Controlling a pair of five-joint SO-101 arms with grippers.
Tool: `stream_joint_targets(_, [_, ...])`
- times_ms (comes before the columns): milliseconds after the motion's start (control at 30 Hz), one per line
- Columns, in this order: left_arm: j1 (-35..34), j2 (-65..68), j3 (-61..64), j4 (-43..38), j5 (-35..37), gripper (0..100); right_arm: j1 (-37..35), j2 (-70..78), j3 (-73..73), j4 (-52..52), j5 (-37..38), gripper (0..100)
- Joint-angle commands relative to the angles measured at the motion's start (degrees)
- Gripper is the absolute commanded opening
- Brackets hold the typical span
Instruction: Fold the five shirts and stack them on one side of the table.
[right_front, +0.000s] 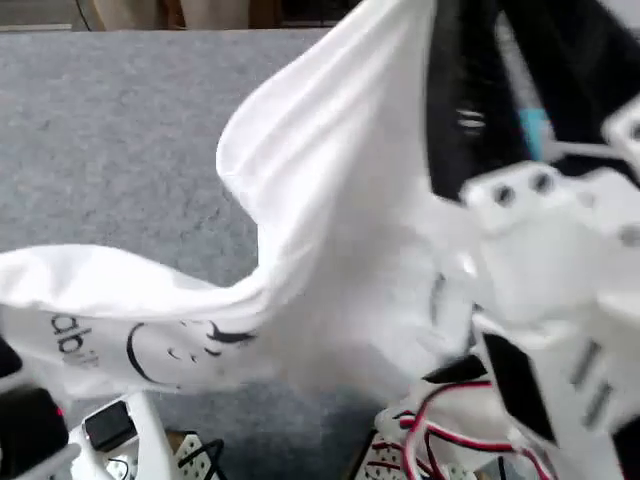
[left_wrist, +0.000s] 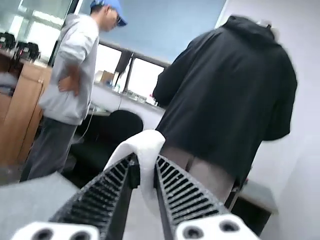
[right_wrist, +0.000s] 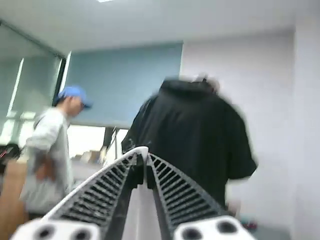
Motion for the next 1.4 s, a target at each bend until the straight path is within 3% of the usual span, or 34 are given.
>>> stream_joint_targets(0, [0.0, 0.6, 1.7, 4.7, 0.4, 2, -2.0, 0.3, 10.5, 1.2, -2.4, 0.2])
stream_joint_targets(100, [0.0, 1.1, 10.5, 3.2, 0.4, 2, -1.6, 2.3, 21.1, -3.9, -2.5, 0.2])
stream_joint_targets(200, [-0.1, 0.8, 23.6, -5.9, 0.4, 2, 1.2, 5.8, 31.3, -12.9, -2.6, 0.2])
stream_joint_targets(300, [-0.1, 1.1, 36.7, -20.6, 0.4, 2, 3.2, 10.1, 39.8, -24.4, -2.5, 0.2])
stream_joint_targets(500, [1.2, 8.9, 62.3, -59.6, 0.0, 6, 4.0, 18.7, 48.2, -38.5, -2.7, 0.2])
stream_joint_targets(600, [1.2, 19.5, 62.8, -66.8, 0.0, 12, 4.1, 22.3, 48.3, -39.6, -2.7, 0.2])
stream_joint_targets(867, [1.1, 50.6, 40.9, -67.0, 0.4, 12, 5.1, 25.2, 48.5, -38.2, -2.5, 0.2])
stream_joint_targets(1000, [1.5, 62.7, 28.3, -59.6, 0.1, 6, 5.8, 25.1, 48.3, -33.9, -2.3, 0.2])
stream_joint_targets(1167, [1.5, 70.5, 16.8, -47.9, 0.1, 2, 7.5, 25.4, 48.7, -30.1, -2.2, 0.2])
stream_joint_targets(1367, [2.5, 73.7, 12.0, -43.2, 0.1, 3, 7.3, 28.0, 51.5, -29.0, 5.6, 0.2])
